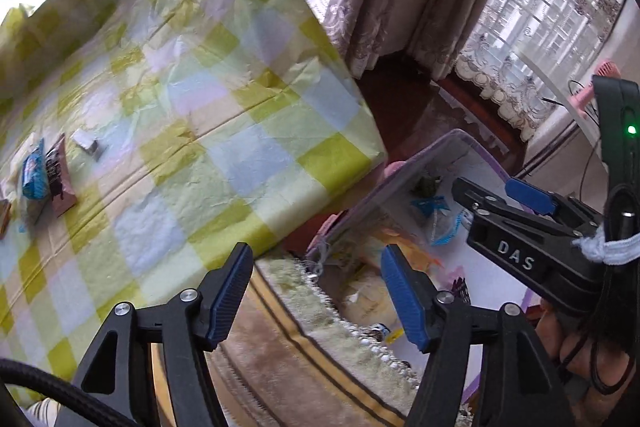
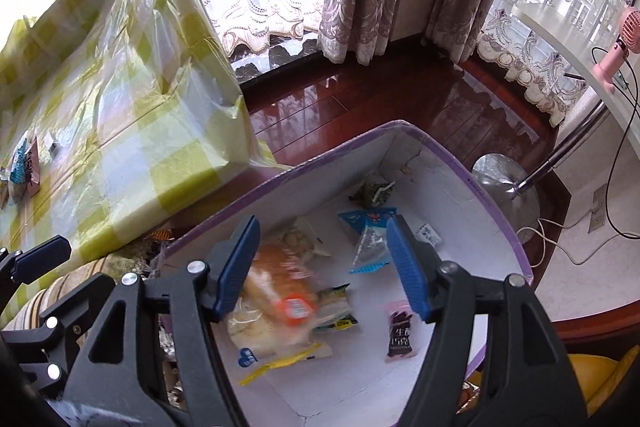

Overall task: Organize snacks
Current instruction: 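Move both open tools back over the remaining snacks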

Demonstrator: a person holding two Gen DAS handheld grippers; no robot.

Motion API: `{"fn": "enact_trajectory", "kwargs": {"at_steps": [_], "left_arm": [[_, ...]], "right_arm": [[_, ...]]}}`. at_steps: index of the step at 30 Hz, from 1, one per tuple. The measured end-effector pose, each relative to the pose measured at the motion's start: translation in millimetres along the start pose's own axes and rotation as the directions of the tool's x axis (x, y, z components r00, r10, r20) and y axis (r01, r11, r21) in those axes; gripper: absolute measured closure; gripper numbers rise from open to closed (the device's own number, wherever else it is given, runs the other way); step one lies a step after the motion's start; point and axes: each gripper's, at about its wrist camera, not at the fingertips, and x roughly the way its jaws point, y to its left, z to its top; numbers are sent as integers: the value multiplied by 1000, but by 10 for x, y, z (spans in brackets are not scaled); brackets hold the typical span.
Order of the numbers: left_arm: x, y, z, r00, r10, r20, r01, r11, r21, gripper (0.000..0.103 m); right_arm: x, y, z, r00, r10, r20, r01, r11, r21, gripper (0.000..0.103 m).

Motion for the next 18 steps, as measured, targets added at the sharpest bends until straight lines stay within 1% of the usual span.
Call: {"fn": "enact_trajectory", "kwargs": {"at_steps": [3, 5, 7, 10, 12, 14, 18], "left_arm": [[-78, 284, -28, 996, 92, 16, -90, 993, -80, 35], [-156, 497, -58, 986, 162, 27, -157, 978, -141, 35], [-235, 727, -101, 977, 211, 33, -200, 958, -204, 35], [-370, 1075, -201, 960, 279, 35, -257, 920, -296, 35], [-461, 1290, -285, 949, 314, 37, -282, 892, -353, 35], [-561, 1482, -361, 928, 371, 41, -325, 857, -400, 35], [-704, 1823, -507, 898, 439, 34, -372, 798, -474, 35]], "right_arm": [[-51, 167, 40, 999, 47, 17, -47, 999, -19, 32], [-91, 310, 51, 996, 83, 26, -82, 996, -40, 31], [-137, 479, 68, 993, 116, 32, -114, 992, -63, 31], [-190, 724, 78, 987, 158, 36, -154, 982, -106, 30], [-208, 881, 82, 983, 183, 33, -177, 975, -134, 30], [-239, 1042, 77, 978, 206, 30, -199, 967, -161, 30], [-292, 1353, 53, 971, 237, 21, -227, 951, -212, 30]]}}
